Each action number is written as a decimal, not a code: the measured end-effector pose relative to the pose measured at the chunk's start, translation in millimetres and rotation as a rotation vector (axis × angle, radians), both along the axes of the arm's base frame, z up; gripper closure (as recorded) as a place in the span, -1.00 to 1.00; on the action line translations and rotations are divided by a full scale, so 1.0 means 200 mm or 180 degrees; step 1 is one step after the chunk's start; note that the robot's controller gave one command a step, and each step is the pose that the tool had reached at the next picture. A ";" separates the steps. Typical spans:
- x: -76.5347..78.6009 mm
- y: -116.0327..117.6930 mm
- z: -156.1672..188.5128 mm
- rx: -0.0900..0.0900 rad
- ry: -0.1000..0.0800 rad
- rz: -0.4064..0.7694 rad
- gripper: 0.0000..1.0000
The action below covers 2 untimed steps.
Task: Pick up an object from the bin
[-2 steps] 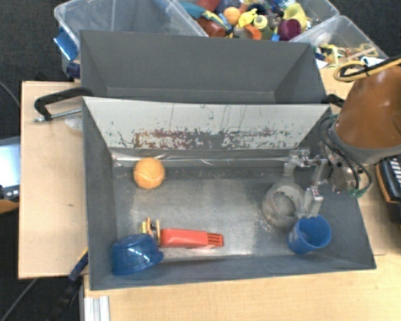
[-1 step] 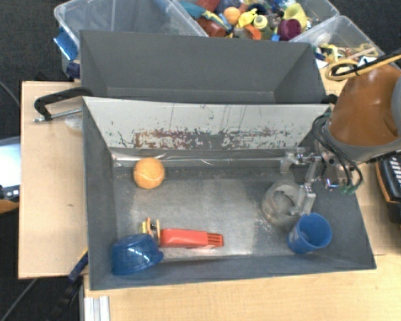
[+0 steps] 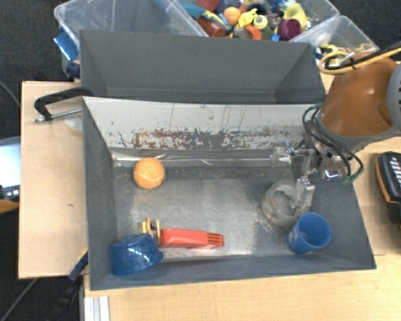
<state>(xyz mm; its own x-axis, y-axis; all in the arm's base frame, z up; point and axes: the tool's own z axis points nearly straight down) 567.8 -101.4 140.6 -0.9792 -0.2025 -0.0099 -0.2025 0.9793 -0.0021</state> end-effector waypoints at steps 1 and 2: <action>0.05 0.07 -0.34 0.0002 0.0006 0.0268 -1.00; 0.03 0.17 -0.34 -0.0019 -0.0013 0.1781 1.00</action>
Offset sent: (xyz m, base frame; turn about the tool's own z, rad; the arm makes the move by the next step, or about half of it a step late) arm 0.0033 0.0326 -0.0706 -0.5611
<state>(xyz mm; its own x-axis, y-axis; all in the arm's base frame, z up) 572.8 -68.0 71.7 -0.7225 -0.6913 -0.0106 -0.6913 0.7225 -0.0093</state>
